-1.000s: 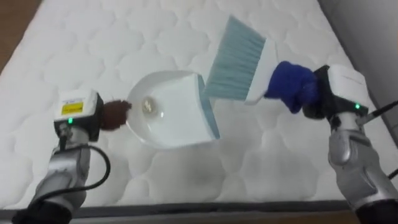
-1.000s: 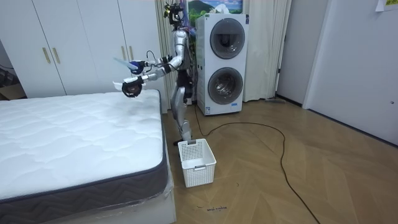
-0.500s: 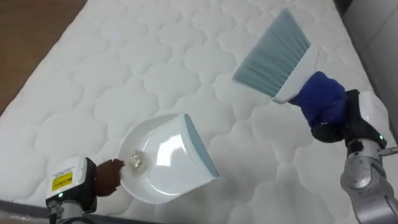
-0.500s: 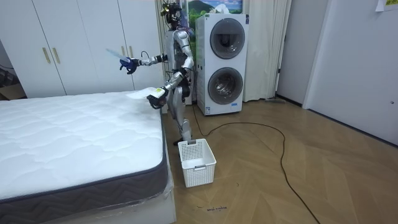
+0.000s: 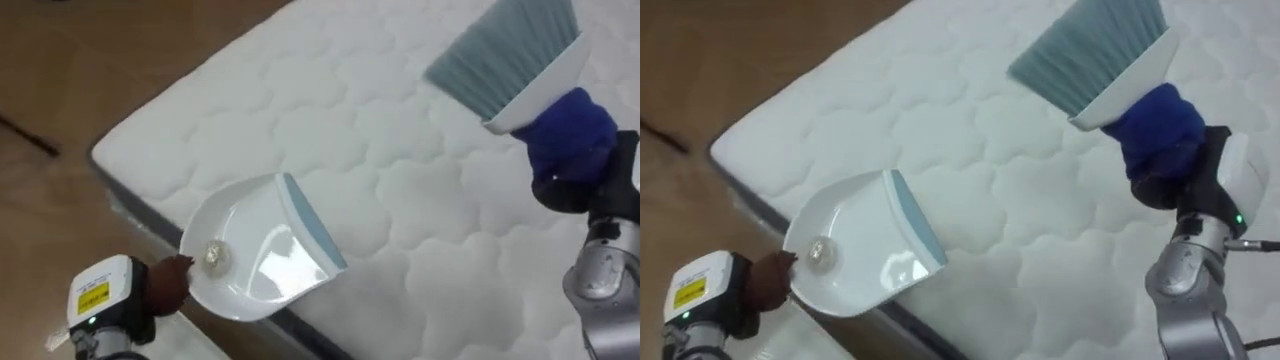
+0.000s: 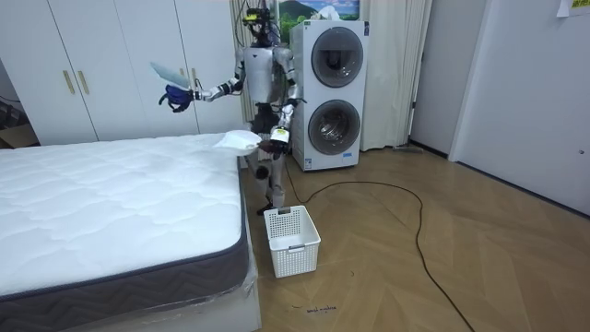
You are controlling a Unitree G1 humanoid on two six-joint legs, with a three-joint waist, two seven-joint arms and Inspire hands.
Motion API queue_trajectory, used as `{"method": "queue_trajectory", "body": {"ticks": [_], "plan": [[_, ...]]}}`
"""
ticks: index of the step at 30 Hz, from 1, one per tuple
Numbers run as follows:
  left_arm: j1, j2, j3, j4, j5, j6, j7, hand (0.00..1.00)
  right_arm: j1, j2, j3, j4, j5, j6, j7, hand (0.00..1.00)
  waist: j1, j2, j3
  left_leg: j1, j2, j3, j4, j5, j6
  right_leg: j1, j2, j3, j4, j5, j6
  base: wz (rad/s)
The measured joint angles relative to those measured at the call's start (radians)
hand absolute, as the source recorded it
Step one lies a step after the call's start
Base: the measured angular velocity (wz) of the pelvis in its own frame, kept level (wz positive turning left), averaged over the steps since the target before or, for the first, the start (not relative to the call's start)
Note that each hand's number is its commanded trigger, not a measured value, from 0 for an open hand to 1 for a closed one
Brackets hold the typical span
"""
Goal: Clean bed
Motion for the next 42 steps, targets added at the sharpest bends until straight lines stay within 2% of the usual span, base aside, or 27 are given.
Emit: {"method": "queue_trajectory", "body": {"ticks": [1, 2, 3, 4, 5, 6, 7, 8, 9, 10, 11, 13, 15, 16, 18, 20, 22, 23, 24, 25, 26, 29, 31, 33, 36, 38, 42], "plan": [[-0.007, -0.001, 0.006, -0.001, -0.005, 0.001, -0.011, 1.0, 0.008, 0.0, 0.0, 0.0, 0.029, 0.004, 0.001, 0.0, -0.01, 0.004, -0.0006, 0.017, 0.043, 0.054, 0.049, -0.047, -0.018, 0.009, -0.002, -0.061, 0.025, -0.02, 0.007, 1.25], [-0.019, -0.003, 0.007, -0.001, -0.004, 0.007, -0.018, 1.0, 0.008, 0.0, -0.002, 0.004, 0.046, 0.011, 0.001, 0.0, -0.019, 0.009, 0.002, 0.009, 0.051, 0.074, 0.046, -0.068, -0.029, 0.013, -0.01, -0.097, 0.076, -0.048, 0.02, 1.28], [-0.024, -0.004, 0.007, 0.0, -0.004, 0.009, -0.022, 1.0, 0.008, 0.001, -0.002, 0.011, 0.046, 0.011, 0.001, 0.0, -0.021, 0.008, 0.0026, 0.009, 0.043, 0.074, 0.033, -0.071, -0.023, 0.011, -0.018, -0.102, 0.103, -0.057, 0.023, 1.27], [-0.036, -0.007, 0.005, 0.0, -0.003, 0.01, -0.032, 1.0, 0.008, 0.001, -0.004, 0.034, 0.046, 0.009, 0.006, 0.0, -0.027, 0.003, 0.0009, 0.011, 0.011, 0.035, -0.007, -0.069, -0.018, 0.003, -0.029, -0.075, 0.138, -0.062, 0.022, 0.96], [-0.043, -0.008, 0.003, 0.0, -0.004, 0.01, -0.033, 1.0, 0.008, 0.001, -0.007, 0.046, 0.047, 0.009, 0.01, 0.0, -0.031, -0.001, -0.0014, 0.013, -0.004, 0.018, -0.031, -0.064, -0.008, -0.005, -0.033, -0.054, 0.155, -0.062, 0.022, 1.18], [-0.062, -0.008, -0.007, 0.0, -0.004, 0.01, -0.033, 1.0, 0.007, 0.0, -0.014, 0.073, 0.05, 0.008, 0.013, 0.0, -0.029, -0.006, -0.0025, 0.016, -0.027, -0.003, -0.064, -0.046, 0.004, -0.035, -0.039, -0.002, 0.197, -0.061, 0.02, 0.85], [-0.069, -0.008, -0.013, 0.0, -0.004, 0.008, -0.031, 1.0, 0.004, 0.001, -0.014, 0.086, 0.065, 0.008, 0.013, 0.0, -0.008, -0.004, -0.0023, 0.022, -0.039, -0.026, -0.088, -0.031, 0.005, -0.067, -0.053, 0.043, 0.242, -0.063, 0.018, 0.61], [-0.07, -0.007, -0.012, 0.0, -0.004, 0.009, -0.023, 1.0, -0.004, 0.003, -0.008, 0.085, 0.073, 0.003, 0.013, 0.0, 0.014, 0.006, -0.0001, 0.021, -0.04, -0.043, -0.095, -0.025, 0.003, -0.104, -0.049, 0.09, 0.223, -0.066, 0.015, 0.13], [-0.07, -0.006, -0.011, 0.0, -0.004, 0.009, -0.017, 1.0, -0.009, 0.003, -0.003, 0.085, 0.075, 0.0, 0.013, 0.0, 0.026, 0.009, 0.0006, 0.019, -0.04, -0.044, -0.095, -0.024, 0.002, -0.128, -0.053, 0.103, 0.198, -0.059, 0.013, 0.07], [-0.072, -0.008, -0.01, 0.005, -0.004, 0.012, -0.012, 1.0, -0.014, 0.002, 0.008, 0.086, 0.076, -0.001, 0.01, 0.0, 0.039, 0.019, -0.0017, 0.012, -0.044, -0.066, -0.094, -0.021, -0.003, -0.155, -0.053, 0.109, 0.181, -0.028, 0.0, 0.21], [-0.071, -0.016, -0.009, 0.005, -0.004, 0.011, -0.012, 1.0, -0.013, 0.002, 0.013, 0.085, 0.074, 0.0, 0.005, 0.0, 0.04, 0.025, -0.0065, 0.011, -0.059, -0.073, -0.117, -0.006, -0.001, -0.133, -0.062, 0.068, 0.169, -0.017, -0.001, 0.4], [-0.073, -0.02, -0.009, 0.004, -0.004, 0.001, -0.013, 1.0, -0.006, 0.004, 0.023, 0.085, 0.076, 0.002, -0.005, 0.0, 0.035, 0.025, -0.0066, 0.02, -0.077, -0.066, -0.152, 0.009, 0.008, -0.113, -0.079, 0.017, 0.166, -0.011, 0.007, 0.56], [-0.072, -0.02, -0.008, 0.002, -0.005, -0.001, -0.013, 1.0, 0.0, 0.005, 0.03, 0.085, 0.08, 0.003, -0.005, 0.0, 0.038, 0.023, -0.0071, 0.025, -0.095, -0.092, -0.167, 0.015, 0.015, -0.104, -0.084, 0.012, 0.176, -0.007, 0.015, 0.5], [-0.073, -0.019, -0.009, 0.0, -0.004, -0.001, -0.013, 1.0, 0.001, 0.005, 0.03, 0.085, 0.1, 0.003, -0.006, 0.0, 0.034, 0.023, -0.0072, 0.025, -0.112, -0.124, -0.171, 0.018, 0.022, -0.1, -0.086, 0.036, 0.184, -0.002, 0.022, 0.72], [-0.079, -0.016, -0.009, 0.0, -0.002, -0.005, -0.012, 1.0, 0.019, 0.014, 0.029, 0.085, 0.125, 0.003, -0.021, 0.0, 0.018, 0.02, -0.0101, 0.028, -0.135, -0.193, -0.172, 0.025, 0.035, -0.099, -0.076, 0.137, 0.2, 0.008, 0.035, 1.03], [-0.082, -0.011, -0.011, 0.0, -0.003, -0.008, -0.005, 1.0, 0.038, 0.044, 0.028, 0.087, 0.128, 0.003, -0.034, 0.0, -0.001, 0.02, -0.0084, 0.028, -0.149, -0.29, -0.173, 0.034, 0.049, -0.137, -0.021, 0.334, 0.175, 0.001, 0.037, 1.07], [-0.082, -0.007, -0.014, 0.0, -0.004, -0.008, -0.005, 1.0, 0.05, 0.062, 0.028, 0.087, 0.128, 0.003, -0.046, 0.0, -0.004, 0.02, -0.0075, 0.028, -0.164, -0.356, -0.173, 0.041, 0.053, -0.185, 0.002, 0.402, 0.166, 0.012, 0.041, 1.1], [-0.082, -0.006, -0.015, 0.0, -0.004, -0.008, -0.005, 1.0, 0.06, 0.071, 0.028, 0.085, 0.128, 0.003, -0.064, 0.0, -0.008, 0.019, -0.0082, 0.028, -0.179, -0.401, -0.165, 0.043, 0.054, -0.215, 0.018, 0.453, 0.163, 0.041, 0.042, 1.23], [-0.082, -0.006, -0.015, -0.001, -0.004, -0.008, -0.005, 1.0, 0.065, 0.072, 0.028, 0.081, 0.128, 0.003, -0.072, 0.0, -0.014, 0.019, -0.0084, 0.028, -0.185, -0.412, -0.157, 0.042, 0.056, -0.227, 0.02, 0.469, 0.154, 0.066, 0.041, 1.14], [-0.082, -0.004, -0.013, -0.001, -0.005, -0.008, -0.005, 1.0, 0.069, 0.073, 0.028, 0.076, 0.128, 0.003, -0.085, 0.0, -0.013, 0.007, -0.012, 0.027, -0.215, -0.442, -0.147, 0.039, 0.061, -0.244, 0.018, 0.494, 0.134, 0.138, 0.047, 1.04], [-0.082, -0.005, -0.015, -0.001, -0.005, -0.007, -0.007, 1.0, 0.068, 0.07, 0.027, 0.075, 0.127, 0.002, -0.1, 0.0, -0.013, 0.011, -0.0105, 0.024, -0.234, -0.475, -0.134, 0.029, 0.063, -0.248, 0.014, 0.502, 0.135, 0.146, 0.04, 0.95], [-0.082, 0.001, -0.021, -0.013, -0.004, -0.008, -0.005, 1.0, 0.068, 0.07, 0.026, 0.075, 0.13, 0.0, -0.121, 0.0, 0.008, 0.039, -0.0113, 0.023, -0.25, -0.535, -0.138, 0.027, 0.053, -0.236, 0.012, 0.503, 0.133, 0.142, 0.051, 0.65], [-0.082, 0.007, -0.019, -0.014, -0.004, -0.008, -0.005, 1.0, 0.068, 0.07, 0.029, 0.075, 0.146, 0.0, -0.121, 0.0, 0.034, 0.038, -0.0109, 0.022, -0.253, -0.544, -0.148, 0.032, 0.057, -0.233, 0.01, 0.498, 0.132, 0.136, 0.053, 0.21], [-0.082, 0.009, -0.017, -0.014, -0.004, -0.008, -0.005, 1.0, 0.067, 0.069, 0.029, 0.076, 0.164, 0.0, -0.121, 0.0, 0.035, 0.036, -0.01, 0.016, -0.258, -0.572, -0.146, 0.033, 0.054, -0.229, 0.009, 0.482, 0.132, 0.129, 0.053, 0.37], [-0.082, 0.019, -0.011, -0.011, -0.004, -0.009, -0.005, 1.0, 0.039, 0.067, 0.032, 0.101, 0.196, -0.001, -0.121, 0.0, 0.042, 0.024, -0.0032, -0.009, -0.261, -0.589, -0.137, 0.029, 0.049, -0.235, 0.014, 0.48, 0.121, 0.12, 0.049, 0.24], [-0.083, 0.035, -0.009, -0.006, -0.001, -0.011, -0.004, 1.0, 0.007, 0.067, 0.039, 0.151, 0.193, 0.0, -0.122, 0.0, 0.046, 0.02, 0.0004, -0.04, -0.257, -0.595, -0.108, 0.014, 0.048, -0.25, 0.022, 0.479, 0.116, 0.118, 0.047, 0.03], [-0.101, 0.068, -0.009, 0.003, 0.005, -0.011, -0.001, 1.0, 0.006, 0.067, 0.04, 0.164, 0.193, 0.0, -0.122, 0.0, 0.056, 0.017, 0.0038, -0.085, -0.255, -0.599, -0.069, -0.002, 0.049, -0.281, 0.026, 0.473, 0.12, 0.113, 0.047, 0.02]]}}
